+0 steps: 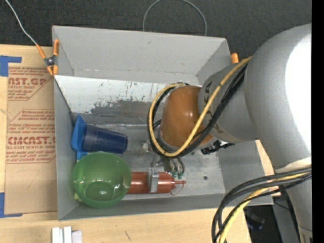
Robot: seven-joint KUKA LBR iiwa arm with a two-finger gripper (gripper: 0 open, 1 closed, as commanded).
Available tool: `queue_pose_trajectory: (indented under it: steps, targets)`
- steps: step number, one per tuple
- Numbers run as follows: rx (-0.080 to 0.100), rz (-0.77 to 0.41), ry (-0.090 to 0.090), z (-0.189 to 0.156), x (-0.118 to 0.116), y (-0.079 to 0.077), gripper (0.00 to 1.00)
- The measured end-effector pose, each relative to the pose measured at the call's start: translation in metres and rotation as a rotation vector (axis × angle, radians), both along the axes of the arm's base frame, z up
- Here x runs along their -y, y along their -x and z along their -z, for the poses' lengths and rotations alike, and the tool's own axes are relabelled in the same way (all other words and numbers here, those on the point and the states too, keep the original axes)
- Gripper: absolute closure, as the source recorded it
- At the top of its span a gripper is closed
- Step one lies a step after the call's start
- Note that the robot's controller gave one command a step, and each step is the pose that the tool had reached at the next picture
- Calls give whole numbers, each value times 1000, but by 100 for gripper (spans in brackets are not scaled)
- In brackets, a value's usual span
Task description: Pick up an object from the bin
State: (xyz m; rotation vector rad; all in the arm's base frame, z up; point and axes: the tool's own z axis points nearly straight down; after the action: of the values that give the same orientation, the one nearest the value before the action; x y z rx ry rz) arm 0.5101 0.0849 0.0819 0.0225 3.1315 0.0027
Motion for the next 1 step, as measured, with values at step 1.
queue_pose_trajectory:
  steps: [1]
  targets:
    - [-2, -1, 0, 1, 0, 1, 0]
